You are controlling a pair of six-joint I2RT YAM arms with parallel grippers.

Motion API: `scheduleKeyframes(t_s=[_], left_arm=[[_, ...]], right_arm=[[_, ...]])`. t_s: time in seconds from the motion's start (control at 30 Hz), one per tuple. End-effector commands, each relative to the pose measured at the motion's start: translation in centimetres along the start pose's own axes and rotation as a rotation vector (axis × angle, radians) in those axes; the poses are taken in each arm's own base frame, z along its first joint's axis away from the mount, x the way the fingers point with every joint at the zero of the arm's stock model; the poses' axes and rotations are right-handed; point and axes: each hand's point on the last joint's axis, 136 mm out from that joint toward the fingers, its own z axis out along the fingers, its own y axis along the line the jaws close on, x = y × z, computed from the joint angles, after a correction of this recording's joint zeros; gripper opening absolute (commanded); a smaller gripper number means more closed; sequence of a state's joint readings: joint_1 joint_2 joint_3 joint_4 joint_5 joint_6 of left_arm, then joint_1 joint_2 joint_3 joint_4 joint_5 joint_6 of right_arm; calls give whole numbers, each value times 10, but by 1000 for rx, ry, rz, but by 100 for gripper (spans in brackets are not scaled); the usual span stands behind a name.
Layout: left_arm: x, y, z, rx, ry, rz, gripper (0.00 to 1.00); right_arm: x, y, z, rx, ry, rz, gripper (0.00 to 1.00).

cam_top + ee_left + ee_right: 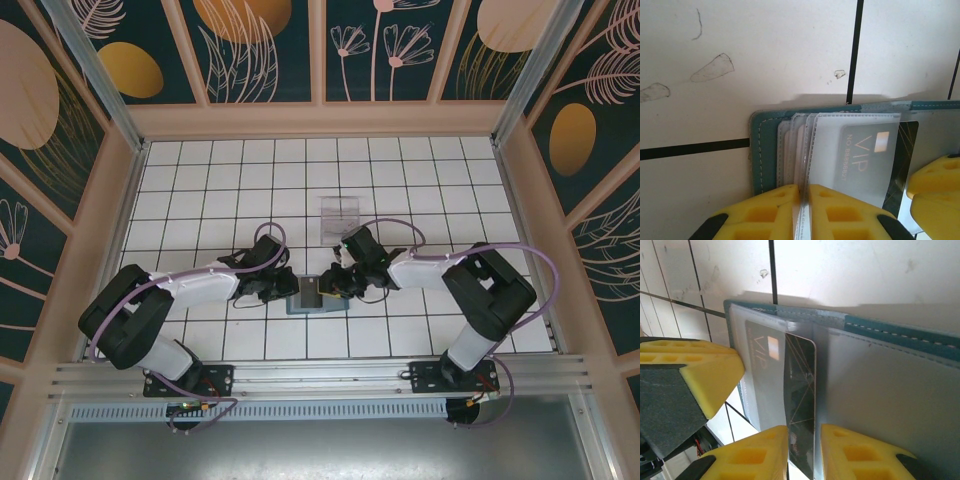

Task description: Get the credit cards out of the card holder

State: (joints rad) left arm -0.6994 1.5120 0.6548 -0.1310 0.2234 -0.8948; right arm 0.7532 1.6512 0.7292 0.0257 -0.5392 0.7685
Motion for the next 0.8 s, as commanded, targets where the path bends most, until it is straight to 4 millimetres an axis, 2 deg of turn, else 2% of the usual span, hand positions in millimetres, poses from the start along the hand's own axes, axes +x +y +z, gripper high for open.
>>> scheduleKeyframes(t_s=[0.0,0.3,0.57,0.77], left_arm=[[14,36,7,-143,43,-8,17],[13,34,7,-140,45,-7,17],[14,35,8,-143,49,-8,17],[14,35,8,-144,47,-8,17]], right_arm=[[0,-14,2,41,-8,23,24],[1,-12,10,12,20,21,22],[3,-2,11,-48,28,14,21],[4,-7,15,-41,40,21,21]])
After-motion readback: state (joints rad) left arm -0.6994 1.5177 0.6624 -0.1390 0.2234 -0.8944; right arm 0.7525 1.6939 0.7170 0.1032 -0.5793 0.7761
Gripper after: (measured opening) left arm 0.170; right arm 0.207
